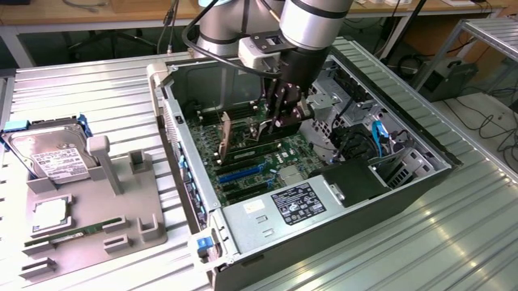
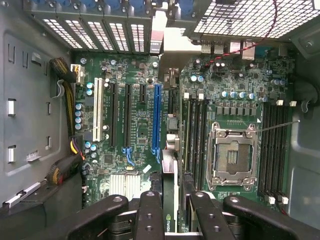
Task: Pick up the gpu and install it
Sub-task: 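Insert the gpu into the slot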
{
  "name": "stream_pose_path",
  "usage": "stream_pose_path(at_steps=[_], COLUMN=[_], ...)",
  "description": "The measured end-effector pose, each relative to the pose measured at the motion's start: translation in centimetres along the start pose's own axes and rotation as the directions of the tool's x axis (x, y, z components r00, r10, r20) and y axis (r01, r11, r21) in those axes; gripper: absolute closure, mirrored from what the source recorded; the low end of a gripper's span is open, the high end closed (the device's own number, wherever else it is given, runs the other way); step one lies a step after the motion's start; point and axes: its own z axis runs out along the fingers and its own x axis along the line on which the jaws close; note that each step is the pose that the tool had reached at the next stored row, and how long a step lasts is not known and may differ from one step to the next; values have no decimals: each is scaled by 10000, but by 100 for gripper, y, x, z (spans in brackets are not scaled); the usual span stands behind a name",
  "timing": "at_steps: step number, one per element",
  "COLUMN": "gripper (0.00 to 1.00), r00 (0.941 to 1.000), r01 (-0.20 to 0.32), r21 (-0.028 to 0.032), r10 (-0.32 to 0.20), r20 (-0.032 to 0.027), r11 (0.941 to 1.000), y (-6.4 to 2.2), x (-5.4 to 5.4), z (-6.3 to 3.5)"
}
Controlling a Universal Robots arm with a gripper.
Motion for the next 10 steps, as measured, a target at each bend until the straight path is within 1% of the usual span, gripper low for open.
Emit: stream_pose_path(at_steps=[10], gripper=[74], r00=[10000], r01=[0], r21=[0], r10=[0], r20=[0], r11=[10000], y=[19], x=[1], z=[22])
